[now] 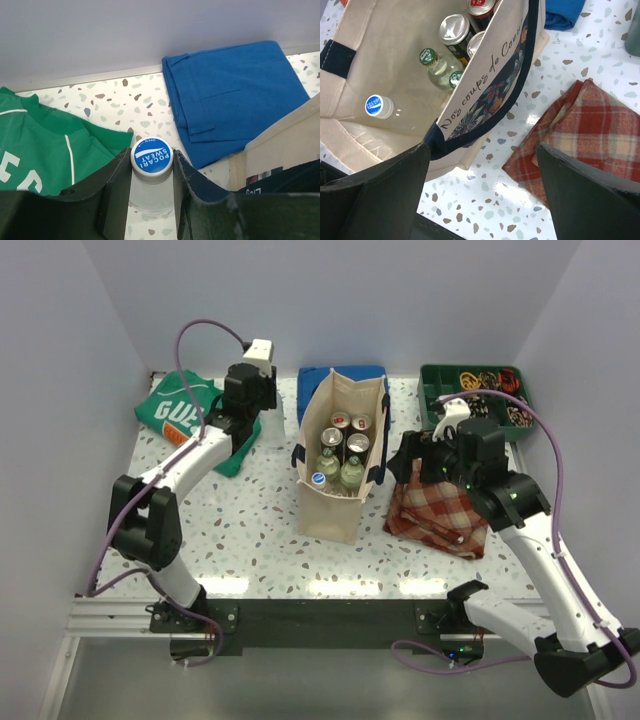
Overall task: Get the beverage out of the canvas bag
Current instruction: Place the drink at the center of the board.
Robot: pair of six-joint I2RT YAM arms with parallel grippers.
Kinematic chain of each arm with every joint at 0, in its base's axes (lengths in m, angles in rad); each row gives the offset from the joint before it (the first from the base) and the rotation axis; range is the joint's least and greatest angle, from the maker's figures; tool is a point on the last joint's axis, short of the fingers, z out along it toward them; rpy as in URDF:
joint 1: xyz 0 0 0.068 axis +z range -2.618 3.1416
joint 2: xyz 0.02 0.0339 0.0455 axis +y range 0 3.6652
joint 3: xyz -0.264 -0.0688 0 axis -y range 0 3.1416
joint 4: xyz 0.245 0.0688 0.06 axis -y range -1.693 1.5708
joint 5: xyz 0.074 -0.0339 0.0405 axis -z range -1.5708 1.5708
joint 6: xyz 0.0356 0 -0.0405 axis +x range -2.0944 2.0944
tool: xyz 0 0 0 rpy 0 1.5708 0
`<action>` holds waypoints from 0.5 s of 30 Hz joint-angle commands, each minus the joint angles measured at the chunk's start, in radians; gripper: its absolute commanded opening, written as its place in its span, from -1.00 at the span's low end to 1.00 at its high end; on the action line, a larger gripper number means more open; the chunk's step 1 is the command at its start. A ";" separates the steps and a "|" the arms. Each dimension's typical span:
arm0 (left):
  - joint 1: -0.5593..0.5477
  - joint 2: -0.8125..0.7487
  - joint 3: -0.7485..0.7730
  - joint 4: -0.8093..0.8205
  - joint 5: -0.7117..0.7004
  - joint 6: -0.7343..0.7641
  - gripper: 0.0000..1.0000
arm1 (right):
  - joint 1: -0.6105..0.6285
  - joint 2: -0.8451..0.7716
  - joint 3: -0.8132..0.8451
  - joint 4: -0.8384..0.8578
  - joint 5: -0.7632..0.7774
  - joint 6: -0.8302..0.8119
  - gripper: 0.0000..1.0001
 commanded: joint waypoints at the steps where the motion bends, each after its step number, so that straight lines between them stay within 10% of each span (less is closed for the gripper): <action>1: 0.020 -0.014 0.022 0.240 -0.021 0.003 -1.00 | 0.000 -0.011 0.006 -0.008 0.026 -0.009 0.82; 15: 0.022 0.026 0.016 0.288 -0.049 0.036 -1.00 | 0.000 0.007 0.010 -0.014 0.031 -0.011 0.83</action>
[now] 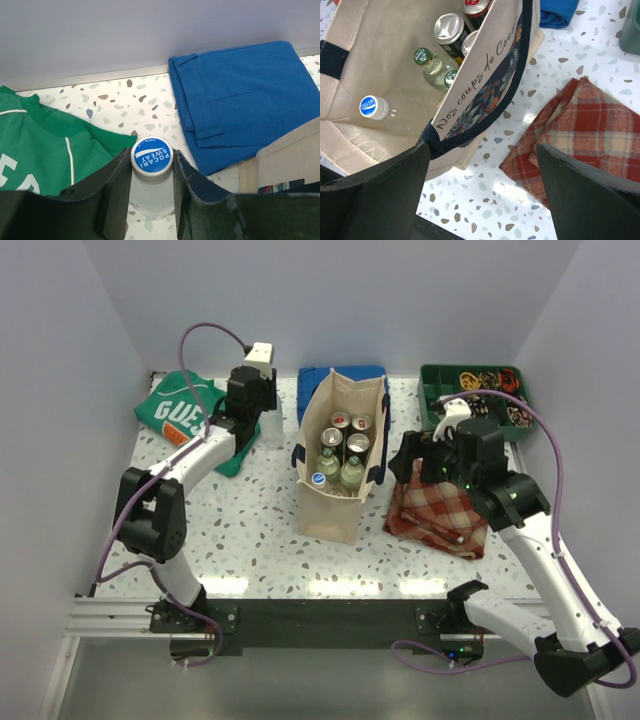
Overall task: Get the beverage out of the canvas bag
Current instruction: Place the drink at the center of the board.
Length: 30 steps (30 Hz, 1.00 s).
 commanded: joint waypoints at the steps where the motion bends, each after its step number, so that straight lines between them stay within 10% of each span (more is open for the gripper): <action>1: 0.009 -0.031 0.031 0.214 -0.044 0.032 -1.00 | 0.000 0.009 0.012 -0.011 0.011 -0.012 0.83; 22: 0.009 -0.028 -0.063 0.262 -0.067 -0.005 -0.99 | 0.000 0.019 0.021 0.003 0.005 -0.015 0.85; 30: 0.009 -0.055 -0.081 0.246 -0.061 -0.017 -0.53 | 0.000 0.021 0.018 0.011 -0.003 -0.010 0.86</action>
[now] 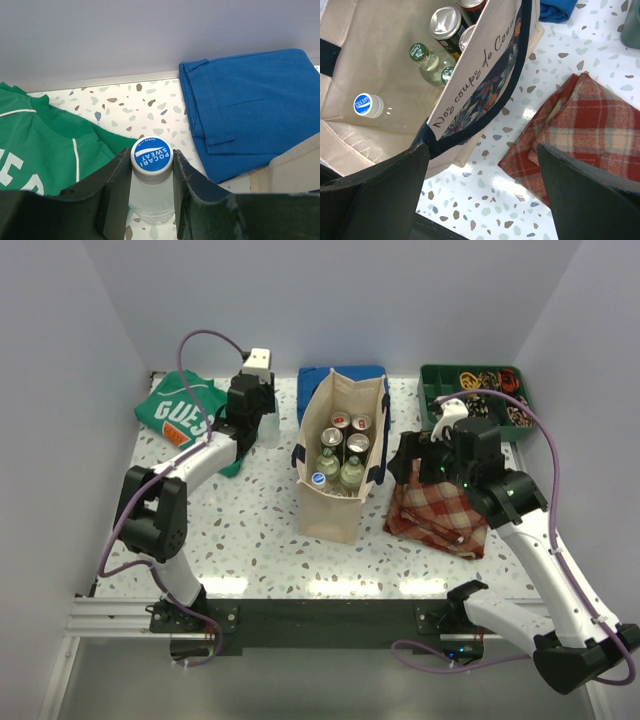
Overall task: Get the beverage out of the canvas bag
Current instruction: Place the drink at the center of the board.
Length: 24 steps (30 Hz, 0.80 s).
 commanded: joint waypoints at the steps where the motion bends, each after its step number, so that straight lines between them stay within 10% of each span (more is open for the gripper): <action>1: 0.009 -0.068 -0.007 0.112 -0.015 -0.033 -0.49 | 0.000 0.002 0.015 0.021 -0.004 -0.008 0.87; 24: 0.009 -0.136 -0.068 0.077 -0.030 -0.052 0.10 | 0.000 0.002 0.006 0.030 -0.022 -0.005 0.88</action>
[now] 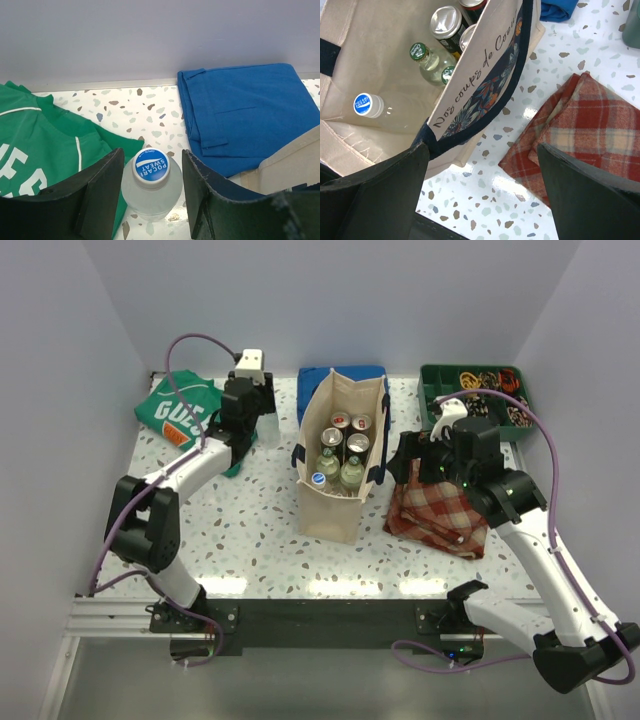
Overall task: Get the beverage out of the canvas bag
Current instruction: Place the drink at the center of the board.
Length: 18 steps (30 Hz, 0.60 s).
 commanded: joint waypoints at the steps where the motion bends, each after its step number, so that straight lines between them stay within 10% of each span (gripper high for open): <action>1: 0.008 -0.063 -0.007 0.047 -0.019 -0.015 0.11 | 0.002 -0.003 0.006 0.030 -0.018 -0.005 0.88; 12: 0.008 -0.193 0.042 -0.055 0.045 -0.009 0.99 | 0.000 -0.013 0.000 0.064 -0.057 0.023 0.89; 18: 0.008 -0.262 0.085 -0.167 0.191 -0.020 1.00 | 0.002 0.000 -0.008 0.104 -0.109 0.098 0.89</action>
